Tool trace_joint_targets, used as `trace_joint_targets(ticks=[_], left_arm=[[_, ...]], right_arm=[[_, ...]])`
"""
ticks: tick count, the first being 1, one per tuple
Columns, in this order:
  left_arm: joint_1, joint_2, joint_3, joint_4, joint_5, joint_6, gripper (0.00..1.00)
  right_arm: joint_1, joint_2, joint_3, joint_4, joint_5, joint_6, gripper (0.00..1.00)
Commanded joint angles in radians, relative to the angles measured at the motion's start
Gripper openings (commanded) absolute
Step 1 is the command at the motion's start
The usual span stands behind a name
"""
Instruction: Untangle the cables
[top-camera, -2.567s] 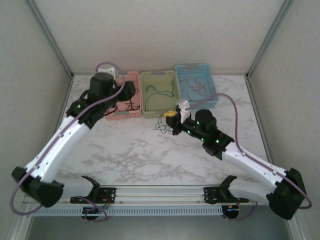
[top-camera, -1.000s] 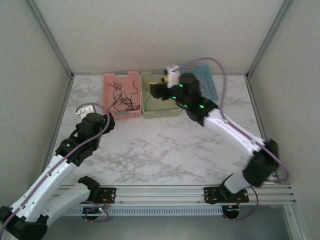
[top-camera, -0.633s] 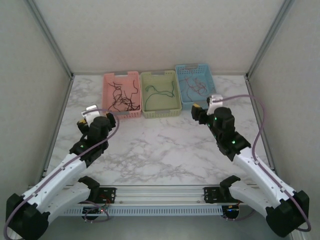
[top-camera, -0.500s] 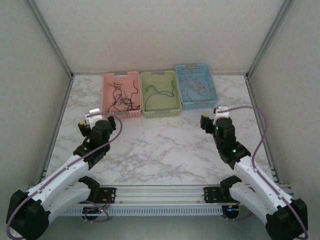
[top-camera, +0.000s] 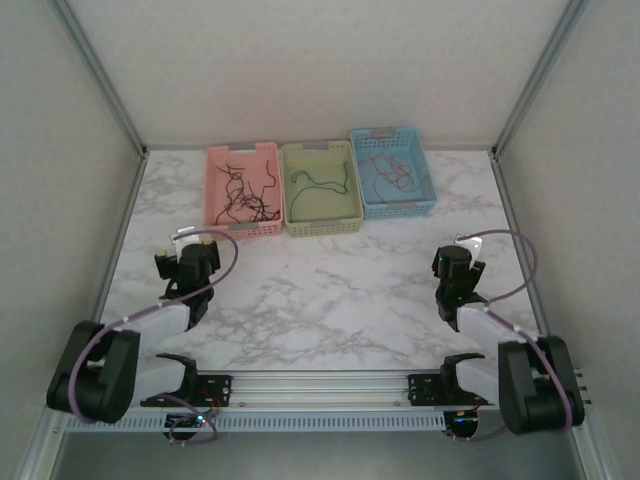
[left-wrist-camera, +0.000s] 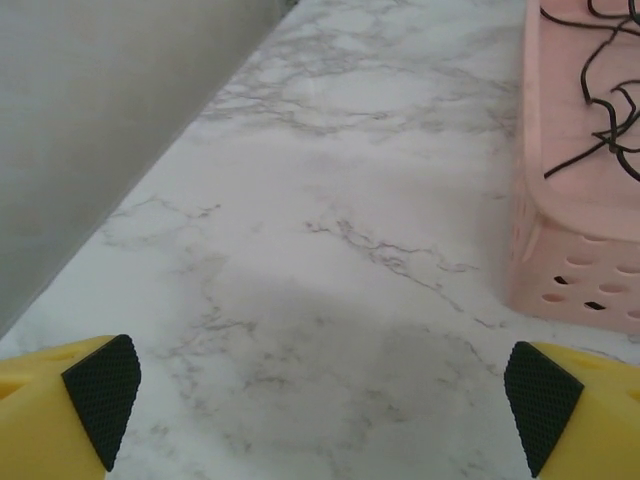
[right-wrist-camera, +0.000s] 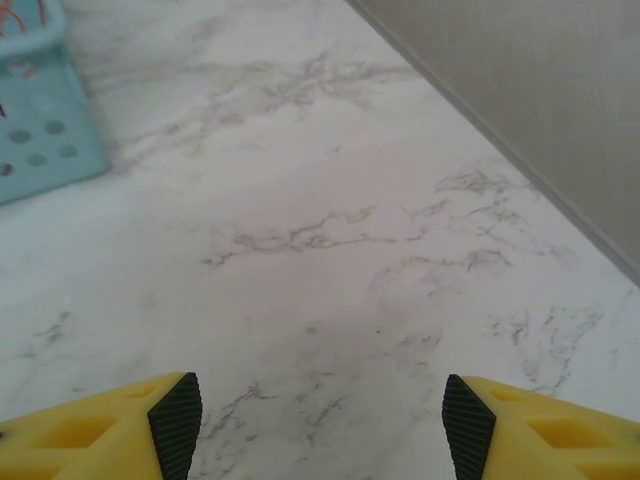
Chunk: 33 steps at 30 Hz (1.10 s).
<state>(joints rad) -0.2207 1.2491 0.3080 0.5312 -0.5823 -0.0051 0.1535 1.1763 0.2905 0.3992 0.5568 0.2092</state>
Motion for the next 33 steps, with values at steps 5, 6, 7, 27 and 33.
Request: trace_joint_targets(ticks=[5,6,7,27,33], left_arm=[[0.067,0.257,0.106,0.311,0.202,0.043,0.94],[0.095,0.257,0.143,0.205,0.241,0.015,0.92],[0.116,0.253,0.148,0.210,0.271,-0.009,0.91],[0.167,0.288,0.094,0.311,0.461,-0.001,1.00],[0.167,0.288,0.094,0.312,0.461,-0.001,1.00]], right_arm=[[-0.080,0.220,-0.032,0.537,-0.070,-0.031,0.68],[-0.078,0.235,-0.028,0.542,-0.098,-0.049,0.66],[-0.077,0.216,-0.008,0.471,-0.117,-0.039,0.65],[-0.063,0.365,0.084,0.472,-0.314,-0.157,0.99],[-0.062,0.364,0.084,0.466,-0.315,-0.157,0.99]])
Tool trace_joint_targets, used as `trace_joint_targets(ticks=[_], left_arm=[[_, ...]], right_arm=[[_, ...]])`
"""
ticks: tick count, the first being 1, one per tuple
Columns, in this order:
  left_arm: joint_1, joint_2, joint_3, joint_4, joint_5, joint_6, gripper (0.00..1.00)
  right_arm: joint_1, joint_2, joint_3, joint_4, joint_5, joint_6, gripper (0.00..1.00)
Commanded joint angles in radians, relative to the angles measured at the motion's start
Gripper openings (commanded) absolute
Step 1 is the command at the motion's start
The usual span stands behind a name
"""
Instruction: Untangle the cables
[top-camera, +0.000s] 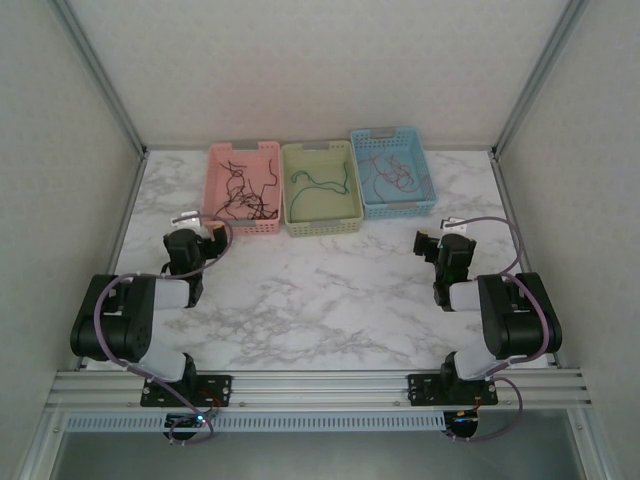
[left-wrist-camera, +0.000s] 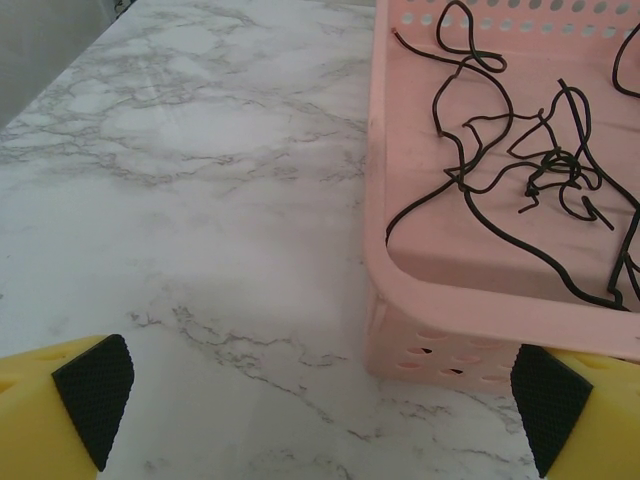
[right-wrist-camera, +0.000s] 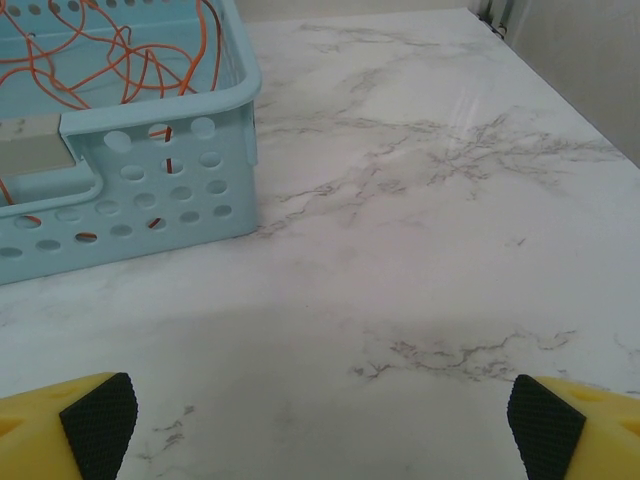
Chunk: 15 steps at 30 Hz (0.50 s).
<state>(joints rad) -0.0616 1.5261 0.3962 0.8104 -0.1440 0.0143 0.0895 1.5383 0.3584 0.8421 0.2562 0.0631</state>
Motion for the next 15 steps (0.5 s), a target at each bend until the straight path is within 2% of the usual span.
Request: trace_joint_targets(ticks=[1,11,15], left_arm=[[0.009,0.011,0.006,0.033,0.023,-0.021,1.00],[0.008,0.011,0.006,0.032,0.023,-0.020,1.00],[0.008,0.010,0.006,0.032,0.023,-0.020,1.00]], right_arm=[[0.001,0.003,0.017,0.022,-0.015,-0.011,0.99],[0.002,0.003,0.019,0.020,-0.017,-0.012,0.99],[-0.004,0.006,0.035,-0.008,-0.073,-0.026,0.99]])
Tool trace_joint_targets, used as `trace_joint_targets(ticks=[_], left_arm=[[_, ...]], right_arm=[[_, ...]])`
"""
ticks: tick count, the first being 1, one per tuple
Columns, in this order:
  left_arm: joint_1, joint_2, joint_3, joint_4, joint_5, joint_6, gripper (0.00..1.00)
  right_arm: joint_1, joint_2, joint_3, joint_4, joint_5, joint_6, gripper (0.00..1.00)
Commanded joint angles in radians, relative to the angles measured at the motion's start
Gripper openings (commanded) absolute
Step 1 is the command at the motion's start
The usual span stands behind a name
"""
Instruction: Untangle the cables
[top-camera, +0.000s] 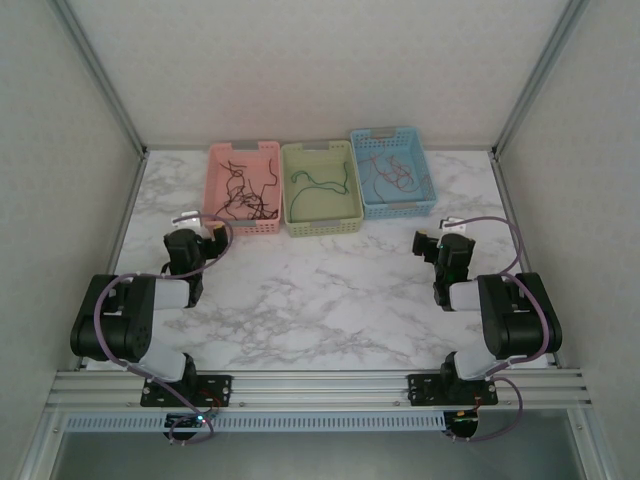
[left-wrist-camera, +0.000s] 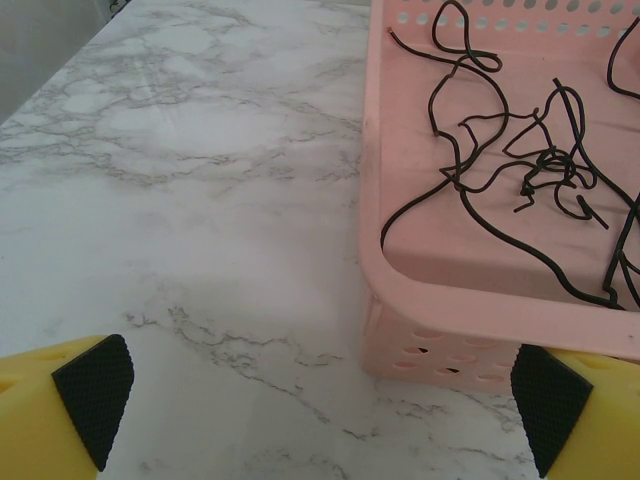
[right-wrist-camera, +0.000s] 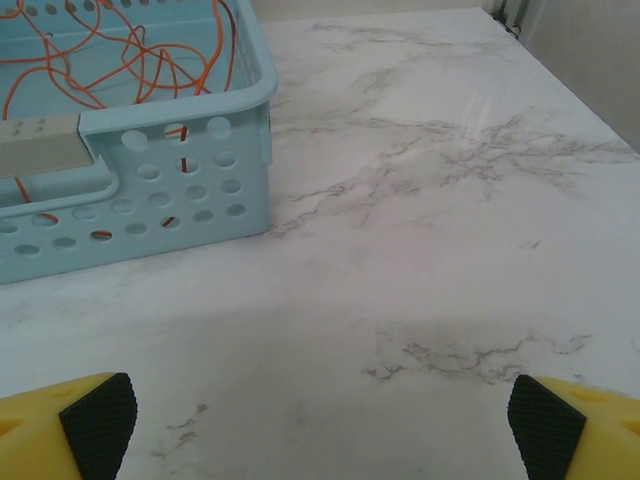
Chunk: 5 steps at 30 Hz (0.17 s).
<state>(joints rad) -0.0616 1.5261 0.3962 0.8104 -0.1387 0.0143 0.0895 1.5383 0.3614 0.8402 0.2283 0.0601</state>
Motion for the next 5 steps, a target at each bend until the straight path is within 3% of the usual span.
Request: trace_joint_targets(ticks=[1,5], left_arm=[[0.009,0.011,0.006,0.033,0.017,-0.022,1.00],[0.008,0.010,0.006,0.033,0.017,-0.021,1.00]], right_arm=[[-0.015,0.004,0.037,-0.018,-0.071,-0.018,0.99],[-0.020,0.002,0.027,-0.003,-0.101,-0.026,0.99]])
